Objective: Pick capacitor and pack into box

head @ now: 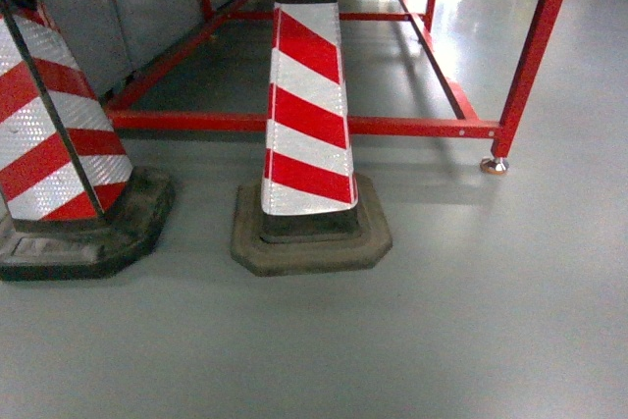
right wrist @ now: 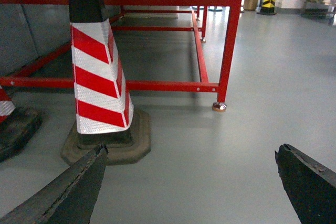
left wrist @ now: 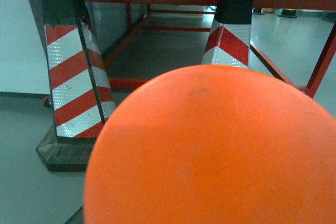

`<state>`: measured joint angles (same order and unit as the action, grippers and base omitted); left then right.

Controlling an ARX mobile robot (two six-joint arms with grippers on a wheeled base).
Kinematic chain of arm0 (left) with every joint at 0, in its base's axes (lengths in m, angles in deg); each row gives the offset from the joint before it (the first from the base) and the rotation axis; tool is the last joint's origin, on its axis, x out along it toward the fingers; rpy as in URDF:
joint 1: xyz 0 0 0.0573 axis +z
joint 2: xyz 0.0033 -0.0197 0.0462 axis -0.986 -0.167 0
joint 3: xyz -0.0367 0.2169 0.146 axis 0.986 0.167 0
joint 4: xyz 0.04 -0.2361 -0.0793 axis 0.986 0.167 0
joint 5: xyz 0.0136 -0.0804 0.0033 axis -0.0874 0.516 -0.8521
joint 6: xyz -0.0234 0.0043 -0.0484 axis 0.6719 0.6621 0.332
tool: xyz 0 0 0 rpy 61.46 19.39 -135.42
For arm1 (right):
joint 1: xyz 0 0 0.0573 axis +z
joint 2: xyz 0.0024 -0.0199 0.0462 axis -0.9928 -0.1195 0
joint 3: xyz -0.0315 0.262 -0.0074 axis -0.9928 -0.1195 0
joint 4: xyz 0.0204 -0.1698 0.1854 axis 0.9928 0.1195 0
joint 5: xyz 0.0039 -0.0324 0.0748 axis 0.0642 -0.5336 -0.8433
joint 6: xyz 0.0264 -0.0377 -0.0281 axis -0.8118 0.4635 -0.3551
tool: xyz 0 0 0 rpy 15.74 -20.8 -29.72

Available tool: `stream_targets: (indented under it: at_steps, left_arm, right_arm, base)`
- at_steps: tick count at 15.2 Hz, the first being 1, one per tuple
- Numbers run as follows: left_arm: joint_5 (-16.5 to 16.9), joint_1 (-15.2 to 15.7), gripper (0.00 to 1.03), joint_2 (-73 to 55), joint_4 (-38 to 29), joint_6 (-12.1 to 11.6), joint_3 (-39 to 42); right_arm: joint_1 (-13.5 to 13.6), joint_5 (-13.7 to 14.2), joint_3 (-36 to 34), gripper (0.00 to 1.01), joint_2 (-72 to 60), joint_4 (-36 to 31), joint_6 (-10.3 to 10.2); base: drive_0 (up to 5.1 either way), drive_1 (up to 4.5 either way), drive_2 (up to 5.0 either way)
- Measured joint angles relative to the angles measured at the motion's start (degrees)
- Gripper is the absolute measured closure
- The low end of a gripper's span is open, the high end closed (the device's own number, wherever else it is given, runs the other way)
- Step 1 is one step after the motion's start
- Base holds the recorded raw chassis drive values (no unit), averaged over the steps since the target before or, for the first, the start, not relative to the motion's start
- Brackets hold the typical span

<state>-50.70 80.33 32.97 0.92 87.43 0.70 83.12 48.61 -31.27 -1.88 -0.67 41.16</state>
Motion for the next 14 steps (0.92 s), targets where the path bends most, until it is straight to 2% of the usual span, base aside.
stream_targets:
  at_steps: [14]
  left_arm:
    - [0.04, 0.00, 0.59, 0.00, -0.02, 0.00, 0.00]
  right_arm:
    - [0.00, 0.02, 0.00, 0.03, 0.00, -0.09, 0.00]
  base:
    - [0.1, 4.23, -4.1]
